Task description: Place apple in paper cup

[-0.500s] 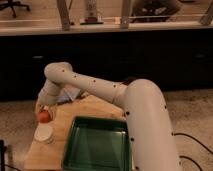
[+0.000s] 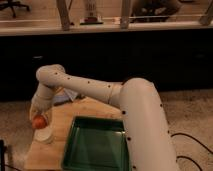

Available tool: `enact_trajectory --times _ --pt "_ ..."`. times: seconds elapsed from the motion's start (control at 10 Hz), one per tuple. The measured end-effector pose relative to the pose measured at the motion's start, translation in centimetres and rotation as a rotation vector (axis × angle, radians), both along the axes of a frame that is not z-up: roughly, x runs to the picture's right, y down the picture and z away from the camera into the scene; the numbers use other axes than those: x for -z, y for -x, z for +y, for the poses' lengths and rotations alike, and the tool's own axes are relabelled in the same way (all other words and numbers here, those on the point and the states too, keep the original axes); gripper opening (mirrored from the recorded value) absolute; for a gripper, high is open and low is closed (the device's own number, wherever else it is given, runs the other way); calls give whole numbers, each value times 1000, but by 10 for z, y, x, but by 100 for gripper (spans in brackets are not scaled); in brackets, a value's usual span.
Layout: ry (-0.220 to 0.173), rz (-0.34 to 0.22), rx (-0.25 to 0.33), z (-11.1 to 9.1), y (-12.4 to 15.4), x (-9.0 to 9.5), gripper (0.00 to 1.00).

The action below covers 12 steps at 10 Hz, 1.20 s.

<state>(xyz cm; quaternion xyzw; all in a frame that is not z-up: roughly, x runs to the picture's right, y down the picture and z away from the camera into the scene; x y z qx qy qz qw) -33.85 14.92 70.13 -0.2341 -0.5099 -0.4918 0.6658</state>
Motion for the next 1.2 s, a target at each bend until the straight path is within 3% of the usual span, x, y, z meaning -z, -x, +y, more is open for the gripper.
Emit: enact_trajectory --times 0.7,0.8,1.2 --pt "10 -12 28 6 -1 9 74" --pt "11 -14 31 6 -1 9 79" --pt "12 -18 36 7 -2 11 80"
